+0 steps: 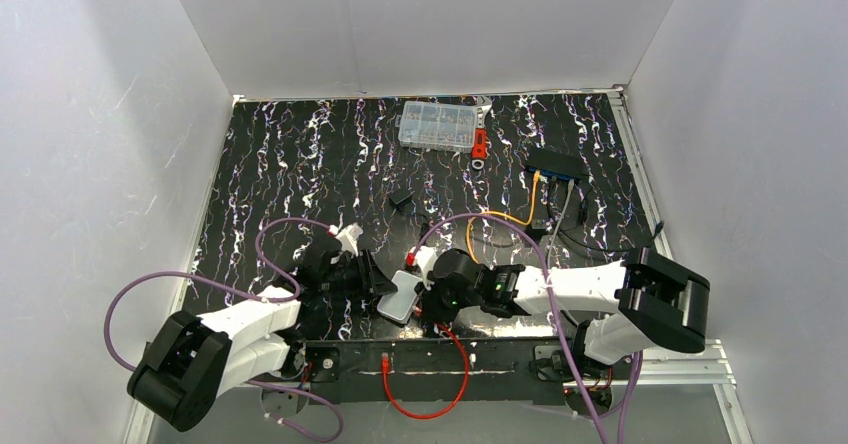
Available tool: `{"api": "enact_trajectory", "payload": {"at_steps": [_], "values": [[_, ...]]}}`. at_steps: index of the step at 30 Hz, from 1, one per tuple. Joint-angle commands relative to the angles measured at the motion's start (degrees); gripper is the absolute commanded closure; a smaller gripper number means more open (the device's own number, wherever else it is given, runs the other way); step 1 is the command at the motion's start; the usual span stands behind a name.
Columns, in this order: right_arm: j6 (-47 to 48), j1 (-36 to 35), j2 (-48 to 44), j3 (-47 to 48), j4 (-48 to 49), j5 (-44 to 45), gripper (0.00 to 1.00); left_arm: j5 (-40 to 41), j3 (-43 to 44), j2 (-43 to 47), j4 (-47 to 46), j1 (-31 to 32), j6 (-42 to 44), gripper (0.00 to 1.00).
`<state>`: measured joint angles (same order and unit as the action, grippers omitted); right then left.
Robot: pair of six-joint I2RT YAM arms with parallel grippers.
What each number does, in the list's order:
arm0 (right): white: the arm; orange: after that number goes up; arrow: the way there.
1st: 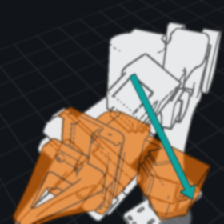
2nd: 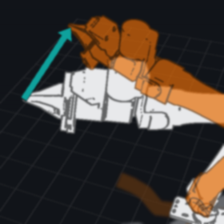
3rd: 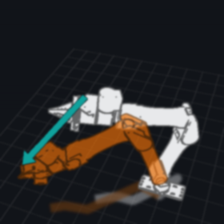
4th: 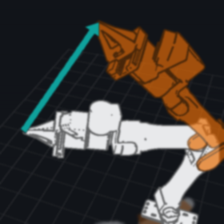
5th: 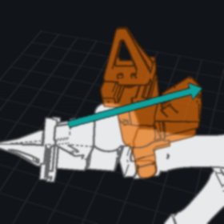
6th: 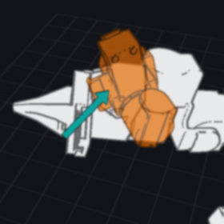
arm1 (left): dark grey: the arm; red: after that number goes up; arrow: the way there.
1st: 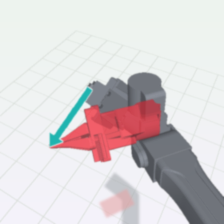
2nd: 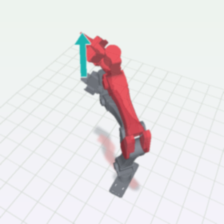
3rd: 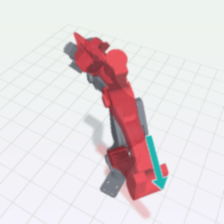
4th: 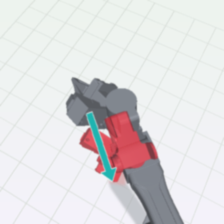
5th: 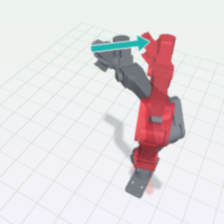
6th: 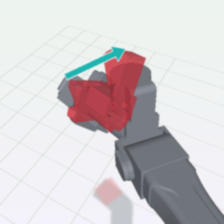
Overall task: Insert the plug into the switch port
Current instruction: Insert the connector into the switch port.
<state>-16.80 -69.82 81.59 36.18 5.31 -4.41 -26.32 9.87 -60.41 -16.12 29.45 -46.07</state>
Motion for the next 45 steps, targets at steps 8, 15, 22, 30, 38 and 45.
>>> {"api": "enact_trajectory", "payload": {"at_steps": [8,15,22,30,38,45], "values": [[-1.1,0.1,5.0,4.1,6.0,-0.3,0.99,-3.7,-1.0,1.5,5.2,1.7,0.2,0.67],[-1.2,0.1,4.7,3.9,6.3,0.1,0.99,-3.7,-1.3,1.6,5.1,2.1,0.3,0.67],[-1.8,0.7,3.6,3.8,7.0,2.5,0.99,-3.6,-1.1,1.7,5.0,4.0,0.5,0.67],[-3.3,1.4,2.7,4.7,7.0,4.5,0.99,-2.8,-2.2,2.7,4.9,6.7,-0.2,0.68],[-2.2,1.5,1.3,3.9,7.1,2.8,0.99,-1.0,-3.2,5.4,7.1,7.6,-0.9,0.67],[1.1,1.5,1.2,1.5,5.0,-1.7,0.99,1.7,-1.7,5.7,9.0,7.6,-0.9,0.58]]}}
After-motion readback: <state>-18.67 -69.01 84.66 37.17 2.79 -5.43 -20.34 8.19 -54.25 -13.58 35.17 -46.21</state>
